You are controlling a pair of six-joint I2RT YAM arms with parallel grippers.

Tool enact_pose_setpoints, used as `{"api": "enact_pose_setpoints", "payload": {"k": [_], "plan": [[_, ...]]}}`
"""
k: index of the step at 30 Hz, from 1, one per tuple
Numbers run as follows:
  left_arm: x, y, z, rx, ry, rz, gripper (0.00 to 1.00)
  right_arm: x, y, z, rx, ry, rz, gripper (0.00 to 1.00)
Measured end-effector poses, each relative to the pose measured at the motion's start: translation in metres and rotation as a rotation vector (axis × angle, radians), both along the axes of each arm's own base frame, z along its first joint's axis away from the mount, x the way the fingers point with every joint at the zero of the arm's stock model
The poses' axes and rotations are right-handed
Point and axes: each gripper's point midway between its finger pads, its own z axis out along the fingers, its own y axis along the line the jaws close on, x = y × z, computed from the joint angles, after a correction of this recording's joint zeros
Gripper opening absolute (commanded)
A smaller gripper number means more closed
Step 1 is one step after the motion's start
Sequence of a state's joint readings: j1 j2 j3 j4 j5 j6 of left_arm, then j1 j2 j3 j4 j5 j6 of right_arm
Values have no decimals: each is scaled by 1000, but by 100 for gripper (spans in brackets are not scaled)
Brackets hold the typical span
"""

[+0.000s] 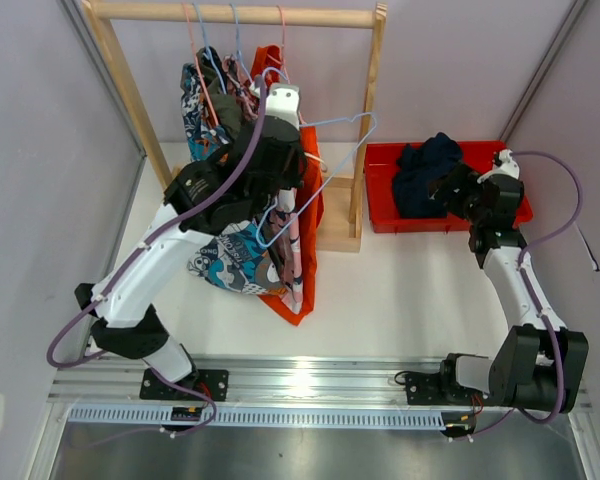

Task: Remove the shorts from the hanger

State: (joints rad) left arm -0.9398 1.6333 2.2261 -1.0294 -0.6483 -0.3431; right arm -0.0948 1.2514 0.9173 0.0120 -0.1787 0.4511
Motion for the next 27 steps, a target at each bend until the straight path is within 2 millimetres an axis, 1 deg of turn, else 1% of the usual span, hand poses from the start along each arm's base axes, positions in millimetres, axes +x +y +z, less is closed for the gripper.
{"api": "enact_pose_setpoints", "payload": {"k": [3,8,13,15,17,20,22,24,26,27], "plan": [[-10,11,1,10,11,1,0,-3,3,-1,11,3,7,99],[-19,31,11,16,-8,45,0,-7,11,-7,25,18,24,99],[-18,44,27,17,-53,87,0,-14,18,-2,27,8,41,99],[-15,43,33,16,-78,86,0,-16,20,2,26,-3,46,99],[-10,36,40,9,-107,72,0,-19,23,4,25,-11,51,99],[2,19,51,-12,-161,50,0,-23,25,3,26,-10,56,99],[13,3,59,-23,-193,39,0,-27,26,-2,26,4,57,99],[27,-19,69,-46,-232,21,0,-32,26,-6,26,16,58,100],[41,-38,70,-52,-262,10,0,-38,26,-9,23,26,59,99],[46,-46,67,-47,-270,3,0,-40,26,-8,22,25,59,99]]}}
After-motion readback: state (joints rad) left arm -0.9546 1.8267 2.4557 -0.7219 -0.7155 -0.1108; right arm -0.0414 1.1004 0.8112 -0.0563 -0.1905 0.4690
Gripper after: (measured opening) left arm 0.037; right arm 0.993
